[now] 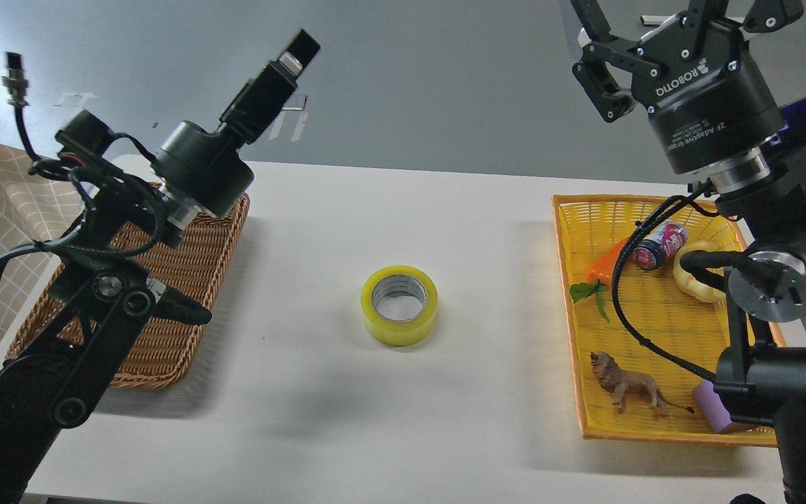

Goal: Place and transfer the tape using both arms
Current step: 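Reach the left gripper toward the tape roll on the table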

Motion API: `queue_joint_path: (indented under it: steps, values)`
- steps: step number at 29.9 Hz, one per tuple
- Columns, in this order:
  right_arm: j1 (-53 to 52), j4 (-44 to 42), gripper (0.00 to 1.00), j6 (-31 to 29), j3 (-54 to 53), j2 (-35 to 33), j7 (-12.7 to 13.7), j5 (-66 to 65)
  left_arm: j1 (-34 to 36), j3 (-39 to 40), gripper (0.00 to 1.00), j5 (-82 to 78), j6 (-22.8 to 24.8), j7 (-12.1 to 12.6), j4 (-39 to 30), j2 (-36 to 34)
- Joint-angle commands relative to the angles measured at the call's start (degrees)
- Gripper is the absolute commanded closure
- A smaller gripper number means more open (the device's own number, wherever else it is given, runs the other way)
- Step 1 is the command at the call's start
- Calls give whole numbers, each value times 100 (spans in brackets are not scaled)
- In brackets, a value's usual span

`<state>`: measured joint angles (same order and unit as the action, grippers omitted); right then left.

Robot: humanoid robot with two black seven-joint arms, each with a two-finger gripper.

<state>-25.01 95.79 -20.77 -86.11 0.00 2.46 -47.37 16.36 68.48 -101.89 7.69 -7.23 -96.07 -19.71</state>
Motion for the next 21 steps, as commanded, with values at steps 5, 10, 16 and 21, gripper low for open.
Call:
queue_joint_path:
  steps: [5,10,16,21]
  values:
    - [-66,-42,0,3,-2,0,0,0,-10,-1319,2,-1587,13,652,220,-499]
    - [-92,-139,0,-6,-28,0,0,0,-54,-1416,2,-2311,337,1012,633,-34]
    - [-127,-253,0,-15,-72,0,0,0,-212,-1381,2,-2311,488,1135,722,519]
    - [-127,-245,0,-6,-142,0,0,0,-318,-1407,2,-2311,488,1092,844,732]
